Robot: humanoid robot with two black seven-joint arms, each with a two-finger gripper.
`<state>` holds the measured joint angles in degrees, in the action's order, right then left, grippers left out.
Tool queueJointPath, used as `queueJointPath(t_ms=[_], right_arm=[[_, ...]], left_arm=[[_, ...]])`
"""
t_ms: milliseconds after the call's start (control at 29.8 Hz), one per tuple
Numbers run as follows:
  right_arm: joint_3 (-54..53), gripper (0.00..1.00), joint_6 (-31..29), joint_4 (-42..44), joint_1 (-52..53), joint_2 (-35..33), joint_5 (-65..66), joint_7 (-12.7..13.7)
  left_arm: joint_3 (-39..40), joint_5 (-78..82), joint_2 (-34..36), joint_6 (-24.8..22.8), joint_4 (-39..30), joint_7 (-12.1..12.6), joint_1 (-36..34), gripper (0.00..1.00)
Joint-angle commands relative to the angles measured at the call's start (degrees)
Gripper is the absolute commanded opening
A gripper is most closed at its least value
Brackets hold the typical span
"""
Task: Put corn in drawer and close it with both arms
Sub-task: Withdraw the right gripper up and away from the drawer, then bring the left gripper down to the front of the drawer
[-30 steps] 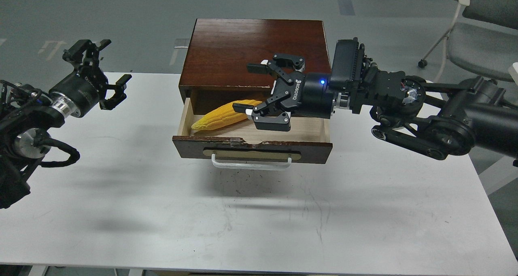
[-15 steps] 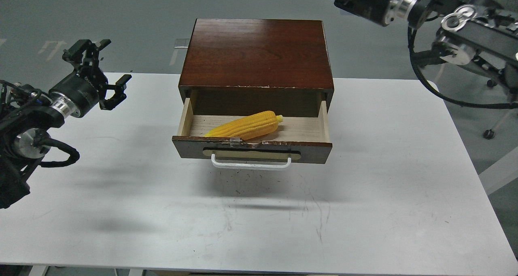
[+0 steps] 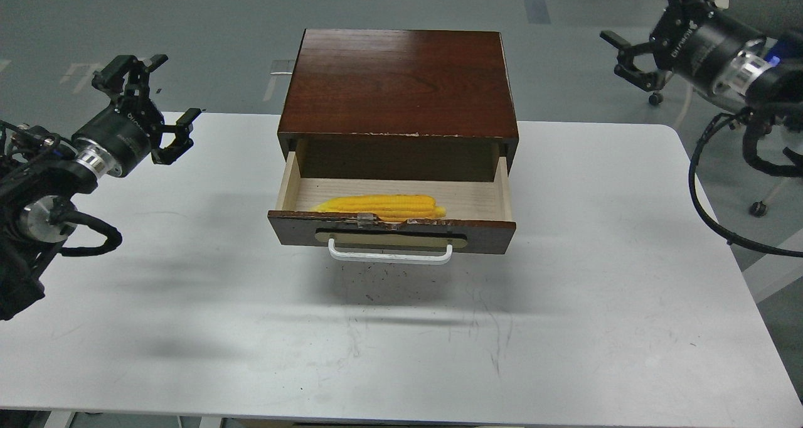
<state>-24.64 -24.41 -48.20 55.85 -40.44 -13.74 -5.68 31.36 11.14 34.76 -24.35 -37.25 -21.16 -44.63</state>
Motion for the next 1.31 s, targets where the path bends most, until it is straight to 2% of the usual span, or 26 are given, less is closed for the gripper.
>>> queueJointPath(t_ms=[0, 101, 168, 201, 235, 302, 369, 402, 436, 503, 570, 637, 704, 838, 972, 1039, 1073, 1107, 1140, 1174, 1241, 1274], right_arm=[[-5.1, 0.97, 0.8, 1.3, -7.0, 0.1, -0.9, -0.5], [-6.2, 0.97, 1.2, 3.7, -10.5, 0.2, -0.9, -1.3], [-6.2, 0.97, 1.2, 4.6, -11.5, 0.4, -0.9, -2.0], [-6.2, 0.97, 1.3, 5.2, -12.3, 0.5, -0.9, -2.5], [-6.2, 0.97, 1.3, 5.3, -12.9, 0.5, -0.9, -2.8], [-6.2, 0.96, 1.3, 5.4, -13.7, 0.5, -0.9, -3.0], [-6.2, 0.96, 1.3, 5.4, -13.8, 0.5, -0.9, -3.0], [-6.1, 0.96, 1.3, 5.4, -13.8, 0.5, -0.9, -3.0], [-6.1, 0.96, 1.3, 5.4, -13.8, 0.5, -0.9, -3.0], [-5.8, 0.96, 1.3, 5.4, -13.9, 0.5, -0.9, -3.0], [-5.7, 0.96, 1.3, 5.3, -14.3, 0.5, -0.9, -3.1], [-5.6, 0.96, 1.3, 5.3, -14.6, 0.5, -0.9, -3.1], [-5.6, 0.96, 1.3, 5.3, -15.3, 0.5, -0.8, -3.1], [-5.5, 0.96, 1.4, 5.4, -15.7, 0.1, -0.7, -3.0], [-5.4, 0.95, 1.6, 7.6, -15.3, 0.5, -0.3, -3.0], [-5.6, 0.95, 2.0, 8.6, -14.8, 0.6, -0.3, -3.0], [-5.8, 0.94, 3.1, 9.0, -14.6, 0.6, -0.3, -3.0], [-5.8, 0.94, 3.7, 9.1, -14.5, 0.7, -0.3, -3.0], [-5.7, 0.94, 4.9, 9.1, -14.1, 1.0, -0.3, -3.0], [-5.5, 0.94, 5.5, 9.1, -13.7, 1.2, -0.2, -3.0], [-5.3, 0.95, 5.6, 9.0, -13.5, 1.2, -0.2, -3.0], [-5.2, 0.95, 5.6, 9.0, -13.5, 1.2, -0.2, -3.0]], left_arm=[[-0.1, 14.4, 2.1, 6.7, -0.5, -6.8, -3.3, 0.98], [0.4, 28.5, 7.5, 11.8, -5.4, -6.8, -4.8, 0.98], [0.5, 29.6, 10.8, 13.3, -10.1, -6.8, -4.8, 0.98], [0.5, 29.7, 14.8, 13.4, -18.1, -6.8, -4.8, 0.98], [0.3, 30.1, 17.7, 14.0, -23.1, -6.8, -4.8, 0.98], [-0.1, 32.4, 27.3, 15.9, -40.7, -6.8, -4.3, 0.98], [-0.1, 35.4, 29.6, 18.2, -47.6, -6.8, -4.3, 0.98], [-0.1, 39.7, 30.1, 21.5, -52.6, -6.8, -4.2, 0.98], [-0.1, 42.2, 30.1, 23.5, -54.5, -6.8, -4.2, 0.98], [-0.6, 52.9, 29.8, 32.0, -59.0, -6.8, -3.8, 0.98], [-2.3, 61.2, 29.4, 35.8, -60.7, -6.8, -3.7, 0.98], [-3.1, 67.1, 29.0, 37.3, -61.3, -6.8, -3.7, 0.98], [-4.1, 78.7, 26.0, 40.1, -61.6, -6.8, -3.5, 0.98], [-7.0, 91.5, 21.3, 43.3, -63.2, -6.8, -3.2, 0.96], [-12.4, 104.5, 12.6, 43.5, -63.6, -6.8, -2.7, 0.77], [-13.4, 107.0, 10.6, 43.5, -63.6, -6.8, -2.8, 0.64], [-14.2, 109.7, 8.9, 43.5, -63.6, -6.8, -2.7, 0.48], [-14.5, 111.1, 8.2, 43.3, -63.6, -6.8, -2.7, 0.4], [-15.0, 113.9, 7.9, 42.0, -63.6, -6.8, -2.9, 0.16], [-15.2, 113.9, 7.7, 38.8, -63.6, -6.8, -2.9, 0.0], [-15.1, 113.9, 7.4, 35.9, -63.7, -6.8, -2.8, 0.0], [-15.2, 113.9, 7.4, 36.0, -63.7, -6.8, -2.9, 0.0]])
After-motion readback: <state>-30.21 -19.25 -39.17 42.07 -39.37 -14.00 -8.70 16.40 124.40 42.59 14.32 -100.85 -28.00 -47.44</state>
